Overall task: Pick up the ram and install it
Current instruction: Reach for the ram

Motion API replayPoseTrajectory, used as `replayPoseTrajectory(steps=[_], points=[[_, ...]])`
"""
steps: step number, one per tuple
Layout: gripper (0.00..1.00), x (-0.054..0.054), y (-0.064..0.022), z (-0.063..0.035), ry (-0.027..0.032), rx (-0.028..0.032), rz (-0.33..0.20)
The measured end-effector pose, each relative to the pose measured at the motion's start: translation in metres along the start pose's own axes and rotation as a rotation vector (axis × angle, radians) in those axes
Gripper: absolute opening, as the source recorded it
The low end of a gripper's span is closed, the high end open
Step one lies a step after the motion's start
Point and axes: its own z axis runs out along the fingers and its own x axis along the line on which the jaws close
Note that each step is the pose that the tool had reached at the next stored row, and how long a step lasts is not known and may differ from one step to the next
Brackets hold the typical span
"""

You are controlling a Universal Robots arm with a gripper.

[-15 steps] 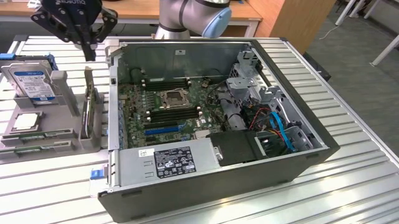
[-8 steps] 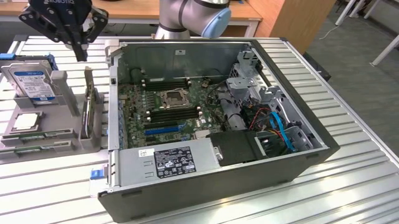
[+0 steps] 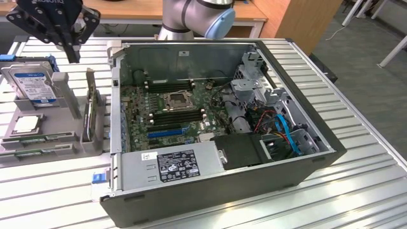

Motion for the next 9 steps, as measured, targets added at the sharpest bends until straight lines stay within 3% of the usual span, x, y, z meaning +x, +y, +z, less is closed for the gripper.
replayPoseTrajectory(steps=[9], points=[[0.10, 0.019, -0.0014, -0.0004, 0.0000, 0.0001, 0.000]])
